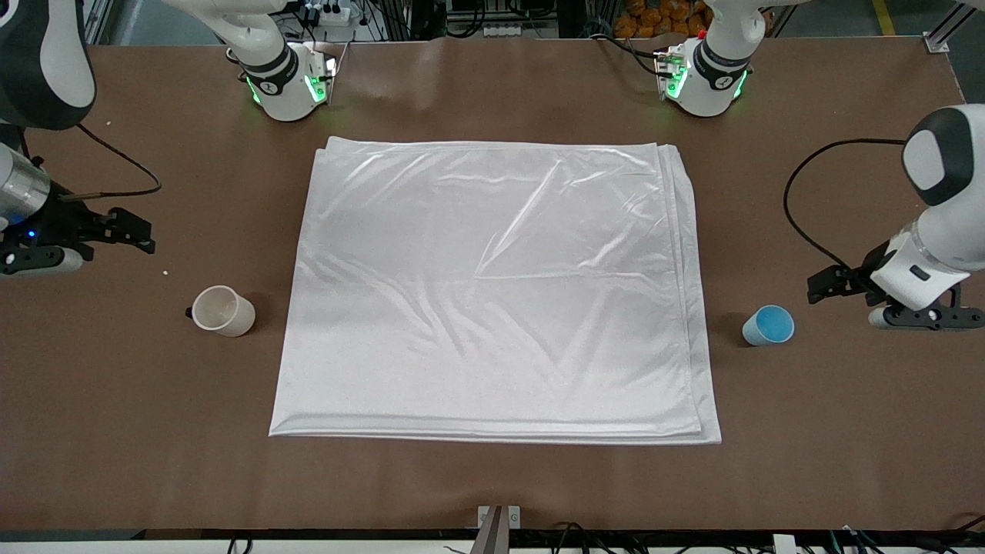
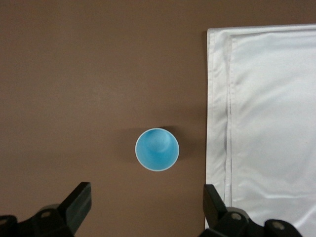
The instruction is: Place blue cup into white mug on cloth
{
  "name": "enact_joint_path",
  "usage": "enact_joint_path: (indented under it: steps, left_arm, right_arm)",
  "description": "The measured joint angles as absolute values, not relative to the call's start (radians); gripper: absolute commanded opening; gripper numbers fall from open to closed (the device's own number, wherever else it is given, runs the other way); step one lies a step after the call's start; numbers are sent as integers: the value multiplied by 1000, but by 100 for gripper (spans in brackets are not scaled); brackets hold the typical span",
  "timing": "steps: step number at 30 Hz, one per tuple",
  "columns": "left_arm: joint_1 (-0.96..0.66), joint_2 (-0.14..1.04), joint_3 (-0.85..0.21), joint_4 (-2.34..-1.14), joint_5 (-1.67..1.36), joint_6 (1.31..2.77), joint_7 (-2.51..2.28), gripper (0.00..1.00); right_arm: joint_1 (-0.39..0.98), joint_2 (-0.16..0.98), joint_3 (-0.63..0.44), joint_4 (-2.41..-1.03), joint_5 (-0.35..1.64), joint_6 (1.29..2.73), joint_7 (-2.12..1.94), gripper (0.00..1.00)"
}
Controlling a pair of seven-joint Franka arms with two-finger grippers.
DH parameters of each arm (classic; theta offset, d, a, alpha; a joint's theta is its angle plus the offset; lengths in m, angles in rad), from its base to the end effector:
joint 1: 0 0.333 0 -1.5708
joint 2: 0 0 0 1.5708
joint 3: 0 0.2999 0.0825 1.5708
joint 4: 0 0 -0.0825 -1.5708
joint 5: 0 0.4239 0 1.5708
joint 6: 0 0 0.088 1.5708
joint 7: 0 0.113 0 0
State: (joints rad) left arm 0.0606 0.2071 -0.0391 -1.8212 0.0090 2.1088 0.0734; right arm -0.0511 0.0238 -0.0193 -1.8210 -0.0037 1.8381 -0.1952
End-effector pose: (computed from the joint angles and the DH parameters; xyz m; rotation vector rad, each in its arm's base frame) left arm 0.6558 0.0156 0.3908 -3.1341 0.0863 -0.1264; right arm 0.6057 -0.0430 0.4820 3.1323 0.1973 -0.0112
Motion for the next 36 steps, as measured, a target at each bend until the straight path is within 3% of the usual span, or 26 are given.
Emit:
enact_joint_path:
  steps: [7,23,34,36]
  left_arm:
    - [62,250,-38,-1934,20,2249,75,100]
    - [131,385,-39,-1944,34,2400,166,100]
    - [121,431,-46,-1940,34,2409,166,84]
    - [118,436,-47,-1940,34,2410,166,77]
  right_arm:
    - [-51,24,-19,-1894,-4,1858,-315,100]
    - [-38,79,-14,-2028,-49,2103,-661,100]
    - [-49,132,-20,-2056,-55,2162,-951,100]
    - [-51,142,-20,-2058,-57,2178,-998,100]
